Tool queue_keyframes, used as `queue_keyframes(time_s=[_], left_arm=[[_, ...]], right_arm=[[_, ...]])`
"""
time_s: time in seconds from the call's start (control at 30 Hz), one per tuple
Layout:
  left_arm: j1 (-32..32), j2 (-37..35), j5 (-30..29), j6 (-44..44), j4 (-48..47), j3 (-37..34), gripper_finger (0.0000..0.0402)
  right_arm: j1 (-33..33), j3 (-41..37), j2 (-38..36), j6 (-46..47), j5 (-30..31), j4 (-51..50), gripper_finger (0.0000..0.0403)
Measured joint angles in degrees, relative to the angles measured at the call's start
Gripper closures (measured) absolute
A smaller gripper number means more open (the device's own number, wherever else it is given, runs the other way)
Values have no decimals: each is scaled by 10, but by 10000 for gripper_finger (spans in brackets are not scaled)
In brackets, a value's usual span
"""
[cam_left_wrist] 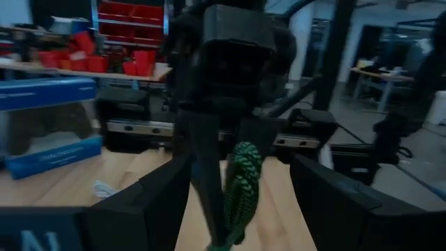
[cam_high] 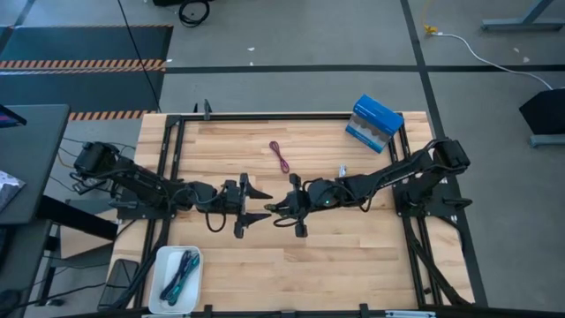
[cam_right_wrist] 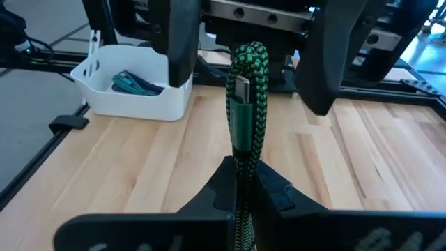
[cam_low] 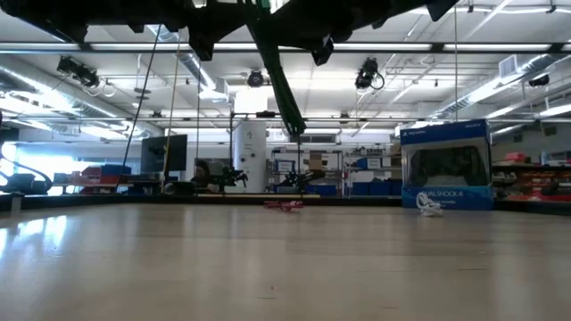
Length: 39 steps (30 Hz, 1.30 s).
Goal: Pick and place USB-C Cables
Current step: Put the green charger cable into the white bin
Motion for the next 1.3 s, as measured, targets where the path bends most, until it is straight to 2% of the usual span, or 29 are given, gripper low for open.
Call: queue_keyframes(time_s=[0.1, 0.3, 0.47, 0.63, 0.87, 1.1, 1.23, 1.3], left_arm=[[0, 7, -28, 4, 3, 0, 151], [10, 38, -29, 6, 23, 0, 188], [17, 46, -24, 24, 51, 0, 273], [17, 46, -23, 41, 66, -1, 378], [17, 45, -30, 41, 68, 0, 377], [11, 26, -36, 18, 69, 0, 379], [-3, -14, -37, -23, -3, 0, 376], [-11, -42, -35, -53, -76, 0, 377]], right_arm=[[0, 0, 0, 0, 0, 3, 385], [-1, 0, 0, 0, 2, 4, 385], [-1, 0, -1, 2, 7, 5, 384], [-1, 0, -1, 3, 11, 6, 341], [0, 0, -1, 3, 5, -8, 292], [1, 0, -1, 7, -2, -110, 255], [1, 0, 0, 12, 0, -157, 243], [1, 0, 0, 11, 0, -166, 241]])
